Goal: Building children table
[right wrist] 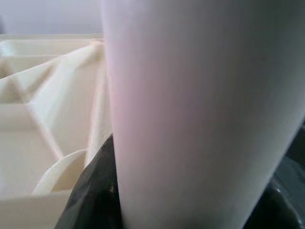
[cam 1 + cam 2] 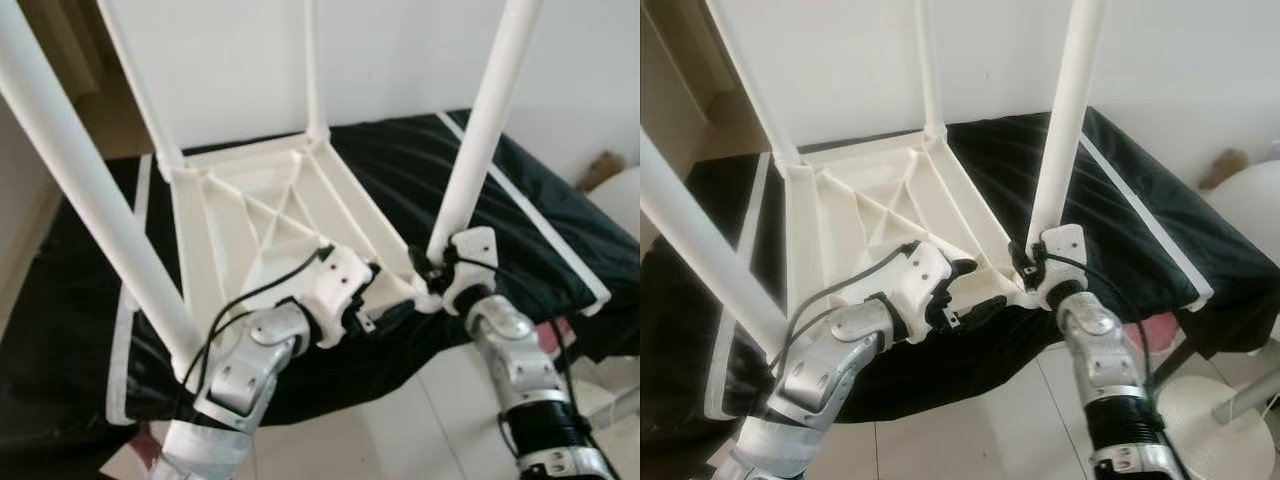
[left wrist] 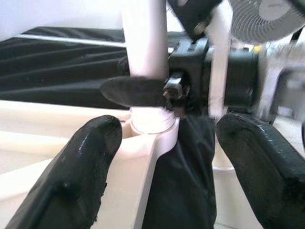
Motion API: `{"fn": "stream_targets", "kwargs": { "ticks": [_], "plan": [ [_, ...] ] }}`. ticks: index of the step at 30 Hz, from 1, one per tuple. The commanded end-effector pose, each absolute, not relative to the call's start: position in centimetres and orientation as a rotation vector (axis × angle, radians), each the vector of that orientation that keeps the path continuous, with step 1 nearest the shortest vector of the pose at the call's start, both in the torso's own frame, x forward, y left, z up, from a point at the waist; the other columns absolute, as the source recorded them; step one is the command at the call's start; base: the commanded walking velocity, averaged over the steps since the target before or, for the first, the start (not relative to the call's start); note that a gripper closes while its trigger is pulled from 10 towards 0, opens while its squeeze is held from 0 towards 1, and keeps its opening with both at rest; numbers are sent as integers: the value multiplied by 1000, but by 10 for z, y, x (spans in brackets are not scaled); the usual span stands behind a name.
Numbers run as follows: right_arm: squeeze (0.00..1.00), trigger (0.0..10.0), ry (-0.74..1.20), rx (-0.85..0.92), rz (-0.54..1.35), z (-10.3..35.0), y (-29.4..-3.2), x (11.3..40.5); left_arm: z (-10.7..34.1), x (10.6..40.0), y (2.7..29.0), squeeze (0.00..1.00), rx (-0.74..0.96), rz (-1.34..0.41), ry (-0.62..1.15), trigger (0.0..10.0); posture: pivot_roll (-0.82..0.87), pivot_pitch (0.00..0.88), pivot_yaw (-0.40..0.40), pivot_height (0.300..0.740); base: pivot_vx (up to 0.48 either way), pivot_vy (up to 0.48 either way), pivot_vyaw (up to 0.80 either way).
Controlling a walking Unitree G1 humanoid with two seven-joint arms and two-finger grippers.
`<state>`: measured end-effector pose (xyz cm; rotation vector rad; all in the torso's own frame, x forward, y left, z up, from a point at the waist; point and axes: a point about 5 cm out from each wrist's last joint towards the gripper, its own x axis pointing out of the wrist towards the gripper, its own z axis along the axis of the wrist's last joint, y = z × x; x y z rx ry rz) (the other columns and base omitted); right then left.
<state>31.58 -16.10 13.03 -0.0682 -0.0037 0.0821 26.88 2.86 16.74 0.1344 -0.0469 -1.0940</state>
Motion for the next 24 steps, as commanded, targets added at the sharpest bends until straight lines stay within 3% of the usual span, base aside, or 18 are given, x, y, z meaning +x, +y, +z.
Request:
{"fn": "stream_targets", "kwargs": {
  "ticks": [1, 10, 15, 24],
  "plan": [
    [0, 10000, 148, -54, -68, 99, -165, 307, 166, 270, 33, 0, 131, -1055, -31, 10000, -41, 0, 34, 740, 0, 0, 0],
    [0, 10000, 157, 45, -344, 101, -153, 306, 167, 270, 32, 0, 130, -1061, -32, 10000, -38, 0, 33, 740, 0, 0, 0],
    [0, 10000, 149, 69, -315, 104, -137, 304, 168, 269, 31, 0, 131, -1064, -33, 10000, -38, 0, 33, 740, 0, 0, 0],
    [0, 10000, 130, 78, -344, 106, -134, 304, 168, 270, 33, 0, 137, -1060, -31, 10000, -31, 0, 26, 740, 0, 0, 0]
  ]
}}
